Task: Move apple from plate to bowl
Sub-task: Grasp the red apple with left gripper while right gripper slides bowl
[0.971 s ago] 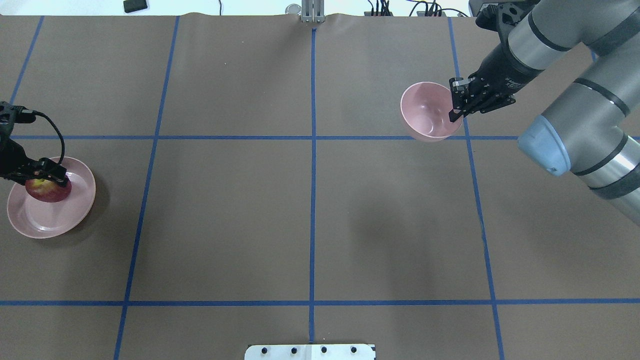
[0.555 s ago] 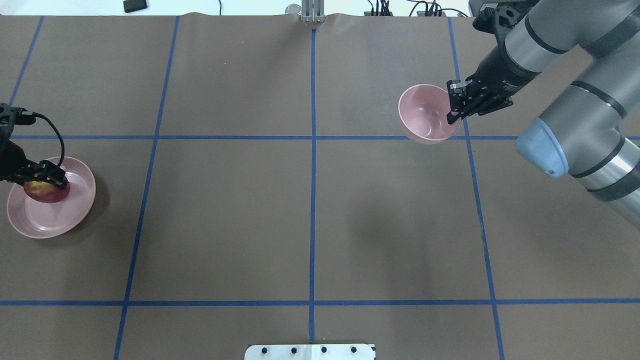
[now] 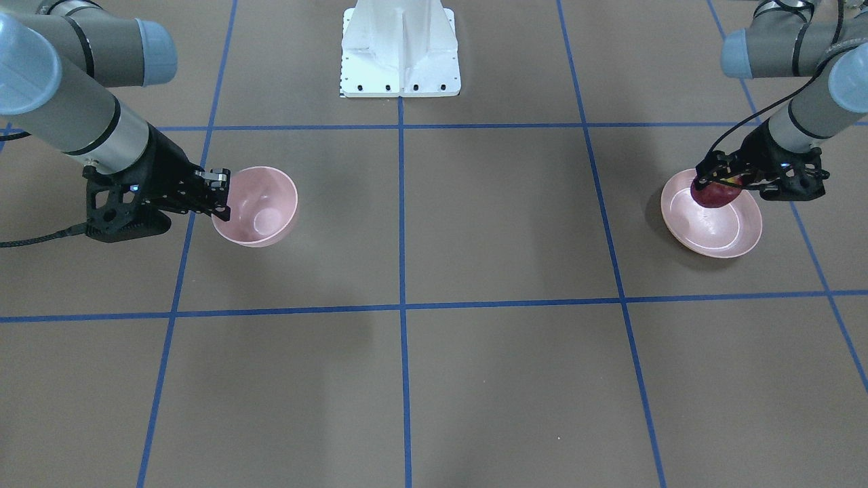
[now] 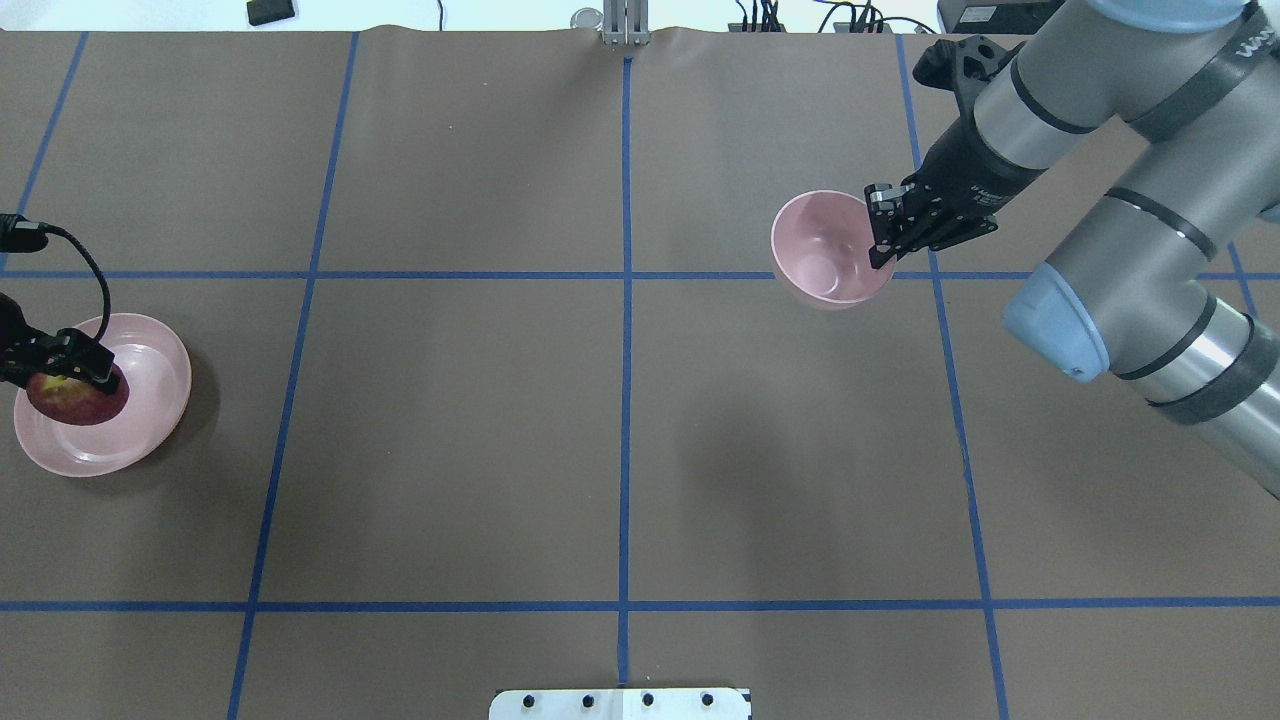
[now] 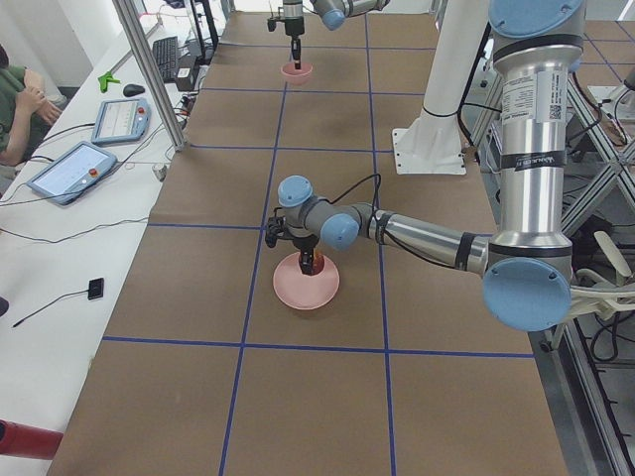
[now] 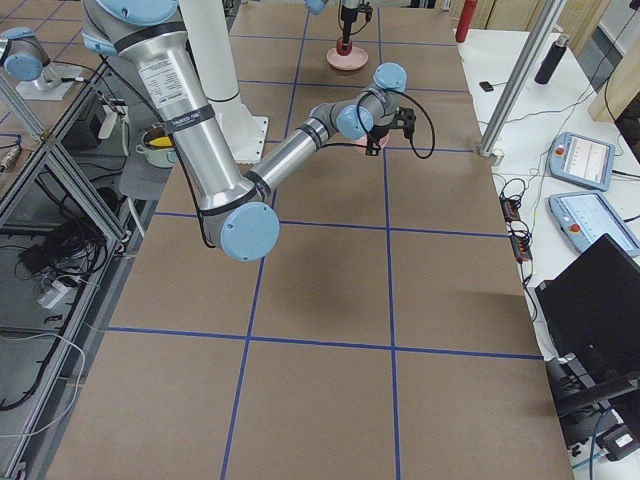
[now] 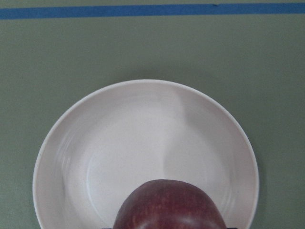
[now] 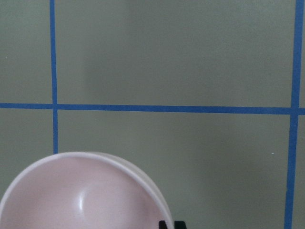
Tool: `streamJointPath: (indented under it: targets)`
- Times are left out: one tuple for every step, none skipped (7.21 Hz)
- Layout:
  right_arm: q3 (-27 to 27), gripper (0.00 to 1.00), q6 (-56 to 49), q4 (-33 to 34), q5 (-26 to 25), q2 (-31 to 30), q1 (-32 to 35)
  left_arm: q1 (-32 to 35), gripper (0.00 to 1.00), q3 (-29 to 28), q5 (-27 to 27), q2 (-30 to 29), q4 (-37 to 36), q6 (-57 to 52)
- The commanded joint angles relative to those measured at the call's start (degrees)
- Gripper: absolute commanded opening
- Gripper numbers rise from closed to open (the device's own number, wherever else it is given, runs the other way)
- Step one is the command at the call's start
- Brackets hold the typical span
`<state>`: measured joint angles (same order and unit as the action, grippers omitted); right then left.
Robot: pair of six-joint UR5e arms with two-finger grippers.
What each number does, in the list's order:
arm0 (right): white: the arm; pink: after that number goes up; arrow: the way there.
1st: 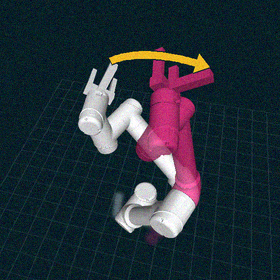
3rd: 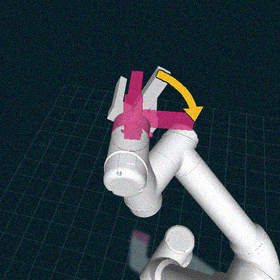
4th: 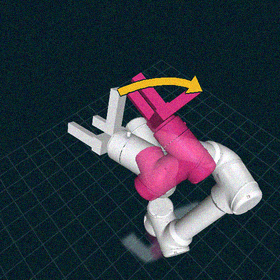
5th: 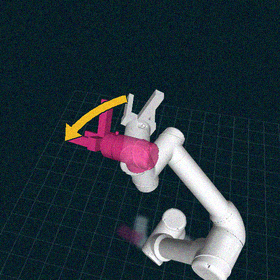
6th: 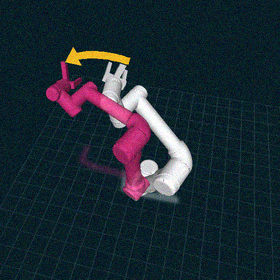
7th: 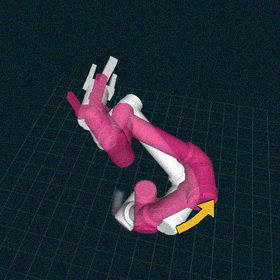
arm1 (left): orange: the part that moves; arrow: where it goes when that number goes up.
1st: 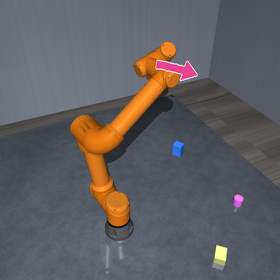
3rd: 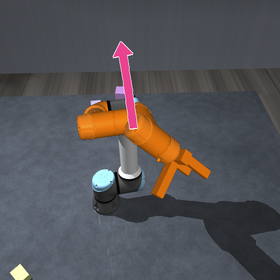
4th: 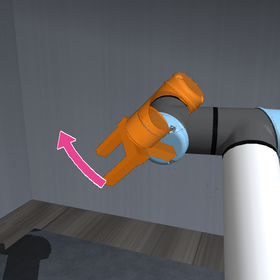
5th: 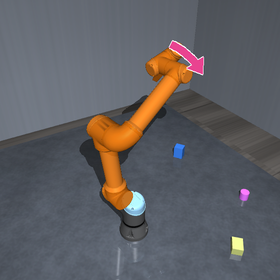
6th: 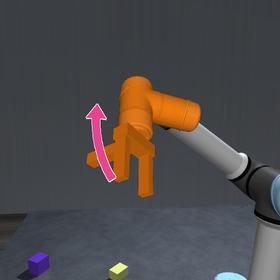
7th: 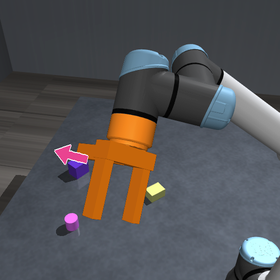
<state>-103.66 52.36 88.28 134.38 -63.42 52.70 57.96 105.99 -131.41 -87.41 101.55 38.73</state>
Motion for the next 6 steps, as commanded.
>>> streamJointPath:
  targets:
    - [3.70,0.00,1.52,-0.21,-4.02,3.97,-4.08,0.39,0.00,3.34,-0.17,-6.33,-10.62,0.03]
    - [9.82,0.00,2.13,-0.47,-5.78,9.57,-5.75,0.75,0.00,3.35,-0.17,-9.24,-13.72,0.03]
    - [16.93,0.00,2.66,-0.74,-7.97,15.80,-7.07,0.84,0.00,3.78,-0.17,-10.23,-14.88,0.12]
    - [26.31,0.00,2.75,-4.39,-10.08,21.78,-7.78,1.27,0.00,3.96,-0.78,-10.85,-14.98,0.21]
    - [32.41,0.00,3.53,-11.22,-10.71,23.58,-8.65,1.28,0.00,3.87,-0.78,-11.55,-15.50,0.30]
    - [34.30,0.00,4.24,-12.50,-11.50,24.64,-9.53,1.36,0.00,3.87,-0.78,-13.29,-17.25,0.30]
